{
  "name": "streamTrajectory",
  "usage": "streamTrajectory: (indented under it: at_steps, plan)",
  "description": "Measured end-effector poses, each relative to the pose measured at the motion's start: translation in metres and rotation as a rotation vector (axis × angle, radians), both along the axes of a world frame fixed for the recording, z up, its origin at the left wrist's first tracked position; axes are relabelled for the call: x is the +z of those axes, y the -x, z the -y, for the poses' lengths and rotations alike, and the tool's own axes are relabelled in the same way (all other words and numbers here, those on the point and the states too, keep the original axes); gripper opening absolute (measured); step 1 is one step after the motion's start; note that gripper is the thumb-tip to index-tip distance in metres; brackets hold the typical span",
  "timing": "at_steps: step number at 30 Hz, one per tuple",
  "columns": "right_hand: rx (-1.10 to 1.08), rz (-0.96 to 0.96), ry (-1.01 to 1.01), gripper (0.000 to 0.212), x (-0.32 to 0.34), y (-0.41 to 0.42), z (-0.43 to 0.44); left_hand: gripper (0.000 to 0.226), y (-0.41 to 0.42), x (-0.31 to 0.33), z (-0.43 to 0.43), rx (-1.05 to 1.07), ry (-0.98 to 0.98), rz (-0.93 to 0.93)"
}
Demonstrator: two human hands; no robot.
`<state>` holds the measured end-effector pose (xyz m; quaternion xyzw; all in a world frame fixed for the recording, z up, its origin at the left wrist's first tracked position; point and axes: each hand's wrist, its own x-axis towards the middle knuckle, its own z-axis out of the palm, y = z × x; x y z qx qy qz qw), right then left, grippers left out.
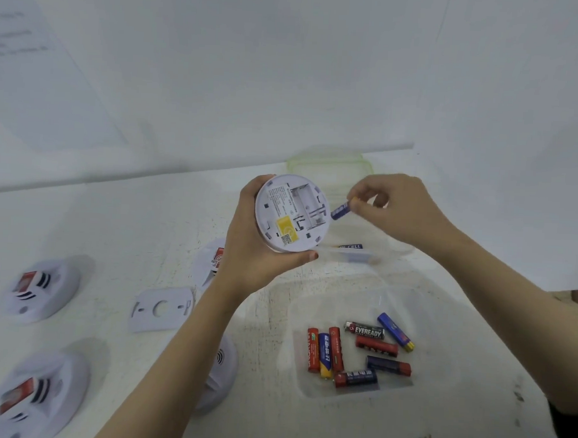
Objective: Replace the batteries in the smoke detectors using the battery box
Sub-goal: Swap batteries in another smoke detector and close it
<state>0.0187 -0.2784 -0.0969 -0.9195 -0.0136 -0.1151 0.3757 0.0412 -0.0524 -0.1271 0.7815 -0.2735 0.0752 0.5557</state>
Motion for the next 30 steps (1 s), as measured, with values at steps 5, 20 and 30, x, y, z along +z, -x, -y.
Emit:
streamTrajectory:
  at_steps: [5, 20, 30]
  plan:
    - [0.002, 0.229, -0.366, 0.013, 0.030, 0.012, -0.010, 0.094, -0.002, 0.000, 0.005, -0.011, -0.001, 0.002]
    - [0.201, 0.439, 0.128, 0.008, 0.042, 0.020, -0.029, 0.090, 0.008, 0.023, 0.010, -0.057, -0.018, 0.150]
    - [0.281, 0.409, -0.068, 0.015, 0.039, 0.037, -0.037, 0.086, 0.021, 0.040, 0.009, -0.031, 0.007, 0.308]
